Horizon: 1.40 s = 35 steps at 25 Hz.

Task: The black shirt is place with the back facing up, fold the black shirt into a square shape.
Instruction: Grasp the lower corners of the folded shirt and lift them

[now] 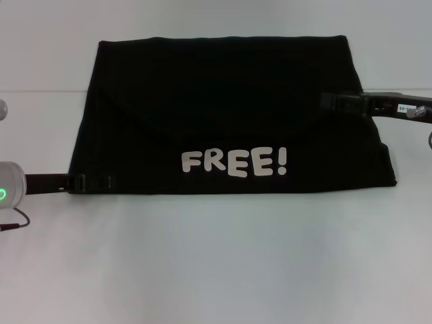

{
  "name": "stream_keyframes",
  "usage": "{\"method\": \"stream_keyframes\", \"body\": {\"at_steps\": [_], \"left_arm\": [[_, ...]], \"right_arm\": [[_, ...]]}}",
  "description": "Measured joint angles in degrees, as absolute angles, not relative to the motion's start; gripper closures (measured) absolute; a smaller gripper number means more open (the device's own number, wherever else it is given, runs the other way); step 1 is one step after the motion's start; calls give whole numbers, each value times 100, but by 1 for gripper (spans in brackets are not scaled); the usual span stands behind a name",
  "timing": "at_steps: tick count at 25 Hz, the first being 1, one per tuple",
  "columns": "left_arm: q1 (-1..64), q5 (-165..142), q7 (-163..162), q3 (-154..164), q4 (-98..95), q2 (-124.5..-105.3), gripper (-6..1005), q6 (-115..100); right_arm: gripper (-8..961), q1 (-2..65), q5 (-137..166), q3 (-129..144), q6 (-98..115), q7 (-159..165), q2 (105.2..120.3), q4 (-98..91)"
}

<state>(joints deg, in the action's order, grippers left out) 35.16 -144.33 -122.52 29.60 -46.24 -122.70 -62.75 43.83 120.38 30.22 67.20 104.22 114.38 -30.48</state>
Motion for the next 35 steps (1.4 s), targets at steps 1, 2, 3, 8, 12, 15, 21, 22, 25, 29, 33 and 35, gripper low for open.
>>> {"method": "stream_keyframes", "body": {"at_steps": [1, 2, 3, 8, 12, 15, 21, 22, 25, 29, 33, 35], "left_arm": [[3519, -14446, -12236, 2986, -4624, -12270, 120, -6284], [3523, -14458, -12226, 2996, -4625, -12270, 120, -6296], [3528, -14470, -12217, 3003, -4627, -12269, 120, -6309], [3541, -14535, -12211, 3009, -4631, -12270, 162, -6262], [3541, -14644, -12211, 3007, -4628, -12269, 302, -6081], [3542, -14660, -12211, 3003, -4626, -12269, 483, -6042], [3563, -14785, -12211, 3011, -4610, -12264, 635, -5935], [3567, -14793, -12212, 3012, -4608, -12263, 660, -5932], [3579, -14815, -12213, 3014, -4606, -12261, 749, -5918], [3602, -14847, -12214, 3024, -4591, -12260, 901, -5870], [3628, -14849, -12240, 3069, -4620, -12252, 974, -5920], [3631, -14849, -12255, 3065, -4690, -12247, 998, -6018]], "right_arm": [[320, 4379, 12038, 3022, 6720, 10425, 11439, -3047], [320, 4376, 12038, 3020, 6720, 10436, 11439, -3048], [321, 4376, 12038, 3019, 6720, 10454, 11440, -3048], [323, 4369, 12038, 3014, 6721, 10504, 11436, -3050], [324, 4368, 12038, 3002, 6722, 10504, 11434, -3050], [325, 4362, 12039, 2990, 6723, 10503, 11431, -3054], [327, 4346, 12041, 2981, 6724, 10500, 11424, -3059], [328, 4344, 12041, 2981, 6724, 10499, 11424, -3059], [329, 4332, 12041, 2980, 6724, 10498, 11424, -3059], [330, 4318, 12090, 3011, 6701, 10498, 11419, -3077], [332, 4309, 12463, 3025, 6604, 10757, 11340, -3099], [333, 4313, 12842, 3027, 6510, 11119, 11268, -3101]]}}
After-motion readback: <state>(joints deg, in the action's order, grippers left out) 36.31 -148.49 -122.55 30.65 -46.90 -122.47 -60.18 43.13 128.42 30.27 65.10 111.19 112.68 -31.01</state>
